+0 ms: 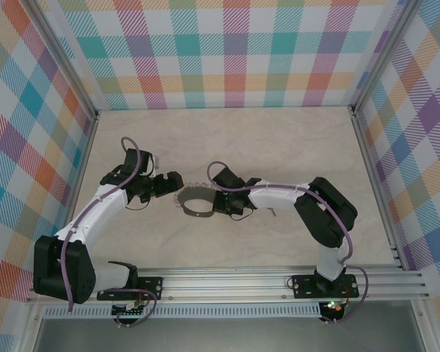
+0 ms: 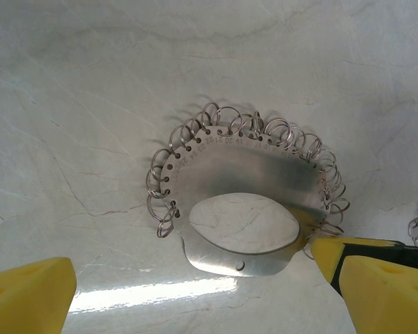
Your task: Put the keys on the keyring
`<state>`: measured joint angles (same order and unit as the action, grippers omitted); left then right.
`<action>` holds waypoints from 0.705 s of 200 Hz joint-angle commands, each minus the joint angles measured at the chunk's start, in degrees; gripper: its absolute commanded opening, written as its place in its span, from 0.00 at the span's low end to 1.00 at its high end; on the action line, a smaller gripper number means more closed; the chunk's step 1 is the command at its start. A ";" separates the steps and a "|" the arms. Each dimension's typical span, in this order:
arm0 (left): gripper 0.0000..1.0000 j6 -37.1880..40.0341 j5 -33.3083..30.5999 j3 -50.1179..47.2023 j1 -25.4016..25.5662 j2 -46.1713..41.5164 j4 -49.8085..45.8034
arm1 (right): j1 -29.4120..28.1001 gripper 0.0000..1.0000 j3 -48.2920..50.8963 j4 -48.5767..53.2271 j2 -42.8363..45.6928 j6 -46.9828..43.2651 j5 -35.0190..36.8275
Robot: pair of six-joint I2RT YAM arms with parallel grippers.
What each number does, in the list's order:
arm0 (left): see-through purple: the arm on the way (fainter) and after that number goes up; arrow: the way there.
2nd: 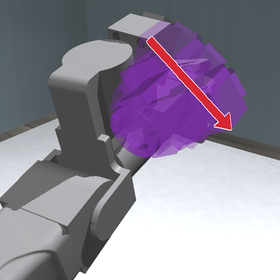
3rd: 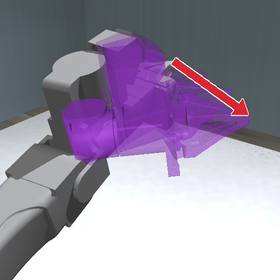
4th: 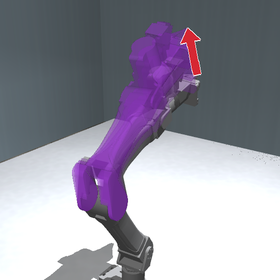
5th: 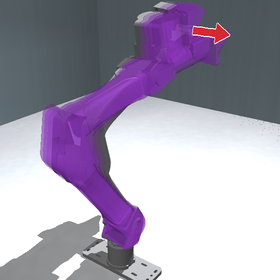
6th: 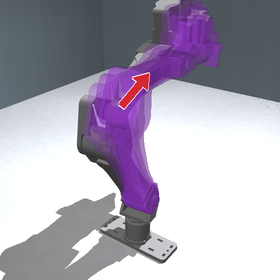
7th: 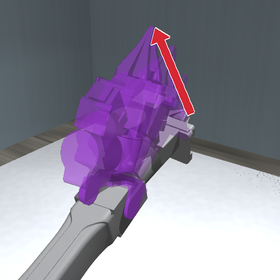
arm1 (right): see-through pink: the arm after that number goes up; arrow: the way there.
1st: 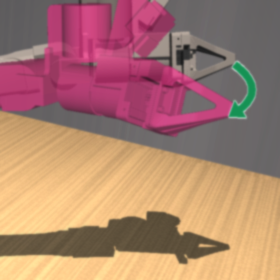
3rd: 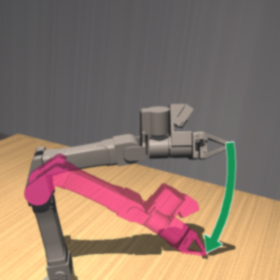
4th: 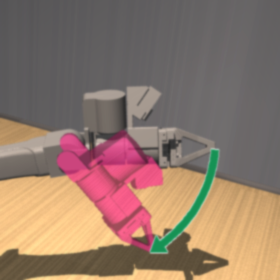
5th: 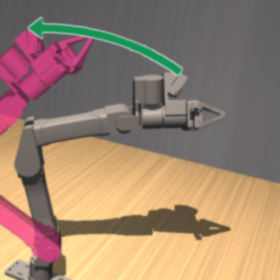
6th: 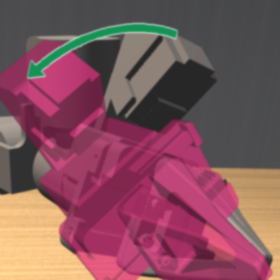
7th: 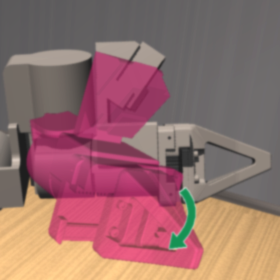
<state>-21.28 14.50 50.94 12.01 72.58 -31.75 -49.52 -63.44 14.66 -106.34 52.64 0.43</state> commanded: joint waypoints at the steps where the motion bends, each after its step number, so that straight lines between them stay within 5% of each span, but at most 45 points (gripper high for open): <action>1: 0.98 -1.10 -1.74 1.69 0.82 0.16 -0.53 | 0.30 0.00 -1.32 1.74 -0.60 -1.61 -0.69; 59: 0.99 -4.53 -9.32 7.60 1.17 -0.75 -5.54 | 0.97 0.00 -3.65 5.22 3.58 -7.34 -1.80; 141: 0.90 -8.07 1.70 16.86 5.58 2.21 -4.12 | 9.31 0.00 -7.66 7.30 13.99 -18.32 -14.40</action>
<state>-27.92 12.78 63.90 14.98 73.84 -35.62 -42.94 -69.43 20.69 -95.74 39.64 -7.75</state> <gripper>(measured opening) 0.904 0.051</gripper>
